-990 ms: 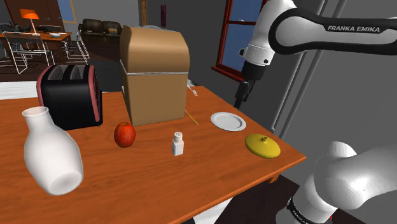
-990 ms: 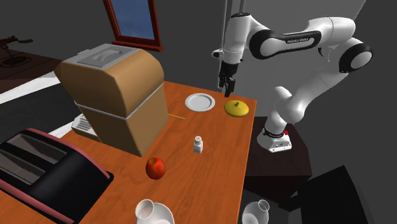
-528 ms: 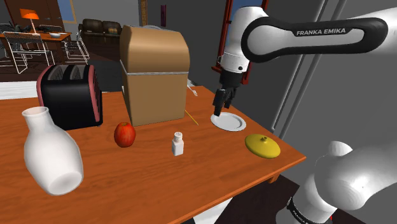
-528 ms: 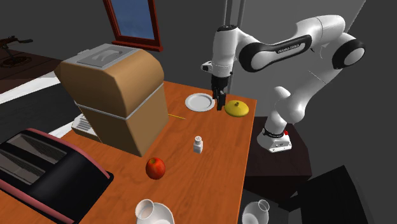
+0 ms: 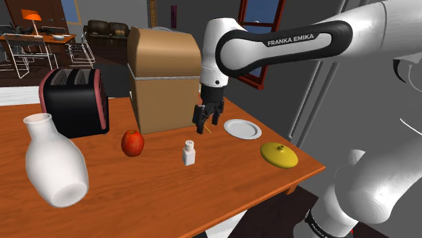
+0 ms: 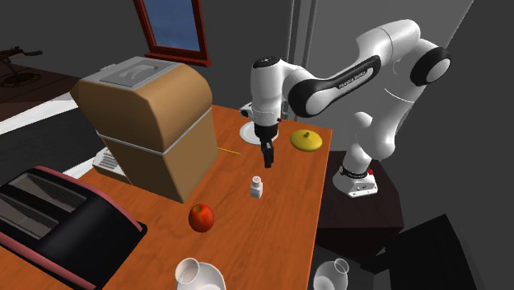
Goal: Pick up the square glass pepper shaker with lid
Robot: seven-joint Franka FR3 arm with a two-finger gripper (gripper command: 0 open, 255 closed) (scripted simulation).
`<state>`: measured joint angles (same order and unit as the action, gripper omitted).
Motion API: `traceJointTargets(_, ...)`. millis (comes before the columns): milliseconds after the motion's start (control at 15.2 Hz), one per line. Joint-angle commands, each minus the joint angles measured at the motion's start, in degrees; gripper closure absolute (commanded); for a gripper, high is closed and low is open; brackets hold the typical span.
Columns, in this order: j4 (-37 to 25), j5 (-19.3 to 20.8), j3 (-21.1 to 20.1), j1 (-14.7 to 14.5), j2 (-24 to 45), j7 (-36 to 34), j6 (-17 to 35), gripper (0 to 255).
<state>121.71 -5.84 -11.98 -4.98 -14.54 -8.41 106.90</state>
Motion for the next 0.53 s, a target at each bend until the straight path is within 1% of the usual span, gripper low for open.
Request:
traceJointTargets(0, -2.78, 0.26, -1.24, -0.39, 4.35, -2.25, 0.76, 0)
traceJointTargets(198, -7.82, 1.09, -2.97, -1.27, 10.97, -5.84, 1.19, 0)
traceJointTargets(264, -8.59, 1.24, -3.17, -1.43, 11.93, -6.35, 1.21, 0)
traceJointTargets(462, -6.80, 1.31, -3.19, -1.50, 12.42, -6.30, 3.48, 0)
